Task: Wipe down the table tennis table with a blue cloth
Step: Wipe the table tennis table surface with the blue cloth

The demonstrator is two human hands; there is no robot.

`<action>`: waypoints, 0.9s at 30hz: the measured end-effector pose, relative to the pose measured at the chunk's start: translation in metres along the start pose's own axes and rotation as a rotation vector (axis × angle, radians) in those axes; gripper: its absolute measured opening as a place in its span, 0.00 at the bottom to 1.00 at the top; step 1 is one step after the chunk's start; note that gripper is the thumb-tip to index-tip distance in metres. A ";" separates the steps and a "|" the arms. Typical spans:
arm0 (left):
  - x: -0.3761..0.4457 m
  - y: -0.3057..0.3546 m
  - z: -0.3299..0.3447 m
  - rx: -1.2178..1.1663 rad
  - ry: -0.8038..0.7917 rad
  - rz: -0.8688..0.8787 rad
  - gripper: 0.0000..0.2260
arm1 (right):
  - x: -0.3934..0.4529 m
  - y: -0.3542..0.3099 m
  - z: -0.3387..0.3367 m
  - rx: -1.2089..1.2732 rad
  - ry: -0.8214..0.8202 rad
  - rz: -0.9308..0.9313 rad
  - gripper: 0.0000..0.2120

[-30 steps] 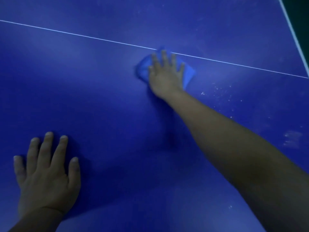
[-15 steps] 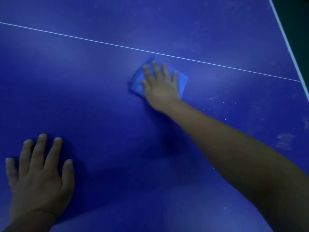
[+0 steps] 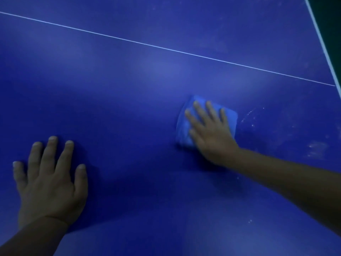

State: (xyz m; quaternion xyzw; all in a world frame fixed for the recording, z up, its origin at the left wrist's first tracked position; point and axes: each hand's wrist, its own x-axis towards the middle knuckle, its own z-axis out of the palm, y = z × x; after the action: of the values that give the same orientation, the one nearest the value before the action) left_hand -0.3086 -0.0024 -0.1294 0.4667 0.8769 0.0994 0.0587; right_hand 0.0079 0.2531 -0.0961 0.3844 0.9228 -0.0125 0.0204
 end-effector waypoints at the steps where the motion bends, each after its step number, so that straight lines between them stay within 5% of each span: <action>1: 0.000 0.003 -0.004 0.016 -0.022 -0.008 0.29 | -0.015 -0.002 0.001 -0.002 -0.036 -0.129 0.26; 3: 0.000 0.009 -0.012 0.039 -0.058 -0.017 0.29 | 0.008 0.034 -0.010 -0.049 -0.064 -0.147 0.27; 8: -0.002 0.021 -0.024 0.020 -0.040 -0.031 0.29 | 0.090 0.125 -0.031 0.038 -0.033 0.539 0.25; 11: -0.003 0.022 -0.027 0.013 -0.042 -0.020 0.29 | 0.047 0.083 -0.023 0.002 -0.009 0.401 0.26; 17: -0.003 0.023 -0.030 0.016 -0.065 -0.028 0.29 | -0.118 -0.011 -0.008 -0.038 -0.109 -0.372 0.25; 19: -0.002 0.026 -0.033 0.013 -0.063 -0.032 0.29 | -0.070 0.012 -0.015 -0.068 -0.035 -0.304 0.25; 23: -0.005 0.033 -0.040 -0.018 -0.061 -0.041 0.30 | 0.039 0.047 -0.028 0.078 0.000 0.381 0.26; 25: -0.006 0.034 -0.043 -0.035 -0.067 -0.041 0.30 | 0.041 0.023 -0.025 0.060 -0.007 0.387 0.26; 27: -0.006 0.035 -0.044 -0.047 -0.077 -0.043 0.31 | 0.002 -0.023 -0.014 -0.024 0.006 0.123 0.28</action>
State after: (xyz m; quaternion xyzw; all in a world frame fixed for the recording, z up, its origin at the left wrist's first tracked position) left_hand -0.2860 0.0060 -0.0784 0.4497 0.8812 0.1006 0.1057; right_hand -0.0101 0.2389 -0.0820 0.4402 0.8976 0.0009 0.0232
